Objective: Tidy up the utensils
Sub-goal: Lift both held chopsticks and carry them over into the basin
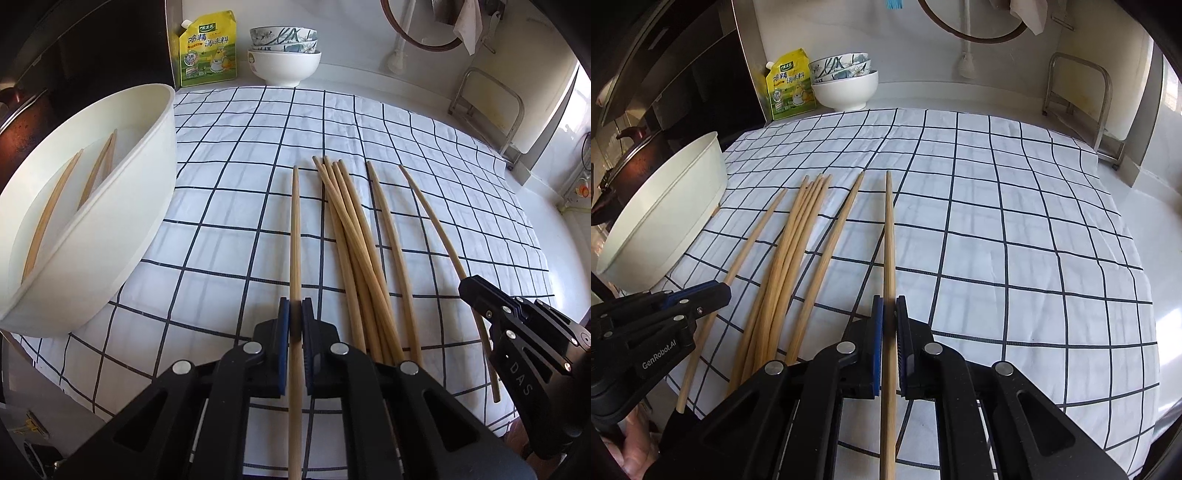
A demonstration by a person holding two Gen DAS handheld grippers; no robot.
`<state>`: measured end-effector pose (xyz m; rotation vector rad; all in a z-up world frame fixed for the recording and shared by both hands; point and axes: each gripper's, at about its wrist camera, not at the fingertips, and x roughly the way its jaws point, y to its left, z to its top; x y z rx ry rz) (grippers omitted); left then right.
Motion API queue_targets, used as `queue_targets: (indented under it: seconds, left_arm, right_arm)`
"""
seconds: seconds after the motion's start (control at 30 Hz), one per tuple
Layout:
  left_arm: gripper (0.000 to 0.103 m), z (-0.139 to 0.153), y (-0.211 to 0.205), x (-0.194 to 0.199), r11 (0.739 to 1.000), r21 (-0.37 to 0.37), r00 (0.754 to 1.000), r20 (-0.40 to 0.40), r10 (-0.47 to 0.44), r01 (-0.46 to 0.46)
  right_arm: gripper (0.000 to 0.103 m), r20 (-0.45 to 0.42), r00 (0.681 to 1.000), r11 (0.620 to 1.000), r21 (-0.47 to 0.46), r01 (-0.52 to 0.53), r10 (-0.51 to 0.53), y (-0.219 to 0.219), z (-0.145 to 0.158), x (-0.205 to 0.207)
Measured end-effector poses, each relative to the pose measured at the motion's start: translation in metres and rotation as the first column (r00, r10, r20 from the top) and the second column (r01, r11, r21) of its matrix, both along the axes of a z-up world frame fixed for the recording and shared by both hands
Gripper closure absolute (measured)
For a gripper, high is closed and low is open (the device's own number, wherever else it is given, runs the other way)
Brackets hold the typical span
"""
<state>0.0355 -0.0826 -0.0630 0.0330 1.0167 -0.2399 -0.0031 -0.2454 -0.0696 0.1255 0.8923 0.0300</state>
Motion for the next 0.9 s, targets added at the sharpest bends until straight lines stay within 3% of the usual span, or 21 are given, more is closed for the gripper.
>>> queue_targets:
  seconds: [0.5, 0.9]
  left_arm:
    - [0.096, 0.059, 0.028, 0.000, 0.995, -0.094, 0.996, 0.088, -0.025, 0.033]
    - [0.096, 0.111, 0.118, 0.029, 0.989, -0.130, 0.974, 0.203, 0.099, -0.073]
  right_arm:
    - [0.096, 0.074, 0.997, 0.999, 0.042, 0.011, -0.014, 0.014, 0.048, 0.002]
    - [0.096, 0.150, 0.980, 0.986, 0.086, -0.144, 0.130, 0.107, 0.097, 0.060]
